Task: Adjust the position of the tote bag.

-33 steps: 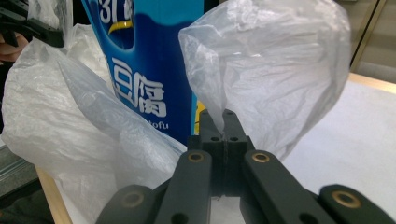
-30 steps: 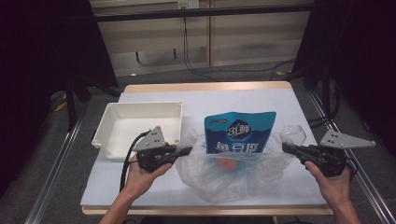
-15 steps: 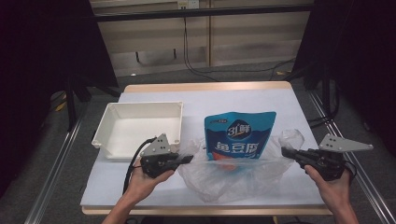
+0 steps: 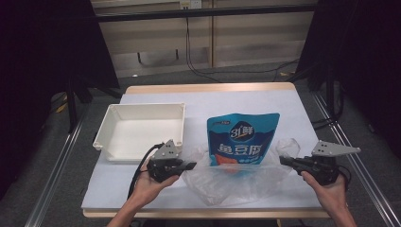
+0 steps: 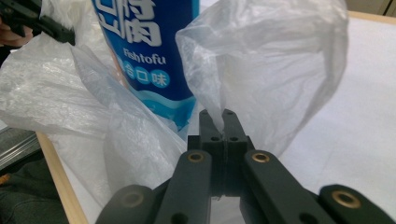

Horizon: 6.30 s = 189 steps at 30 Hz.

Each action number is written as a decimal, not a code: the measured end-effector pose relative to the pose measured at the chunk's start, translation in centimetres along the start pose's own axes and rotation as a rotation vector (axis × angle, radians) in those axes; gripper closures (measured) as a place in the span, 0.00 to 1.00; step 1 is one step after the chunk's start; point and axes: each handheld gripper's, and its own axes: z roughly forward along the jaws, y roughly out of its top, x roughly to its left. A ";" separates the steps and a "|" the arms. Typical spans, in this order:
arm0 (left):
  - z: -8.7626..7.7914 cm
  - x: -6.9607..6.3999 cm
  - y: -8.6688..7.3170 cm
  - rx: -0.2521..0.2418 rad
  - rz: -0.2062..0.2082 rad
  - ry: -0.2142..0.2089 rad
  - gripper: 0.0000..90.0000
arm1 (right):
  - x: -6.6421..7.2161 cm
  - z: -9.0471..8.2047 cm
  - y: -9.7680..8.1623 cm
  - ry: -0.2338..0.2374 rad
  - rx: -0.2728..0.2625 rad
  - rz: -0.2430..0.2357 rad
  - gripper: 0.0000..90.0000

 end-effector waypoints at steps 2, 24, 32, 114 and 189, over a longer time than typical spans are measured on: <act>0.4 0.0 -0.2 0.018 0.006 -0.005 0.99 | -0.2 0.2 -0.2 0.000 0.008 0.006 1.00; 2.8 -0.1 -1.7 0.164 0.016 0.016 0.99 | -1.0 3.1 -2.2 -0.010 0.152 -0.002 1.00; 3.8 -0.2 -2.1 0.207 0.016 0.009 0.98 | -1.3 3.8 -3.0 -0.015 0.192 -0.004 1.00; -1.4 1.0 1.7 -0.084 -0.026 0.050 0.81 | -0.7 2.1 2.4 -0.047 0.052 -0.058 0.98; 4.7 1.5 -1.9 0.362 0.119 0.106 1.00 | -2.7 6.6 -1.8 -0.118 0.406 -0.180 1.00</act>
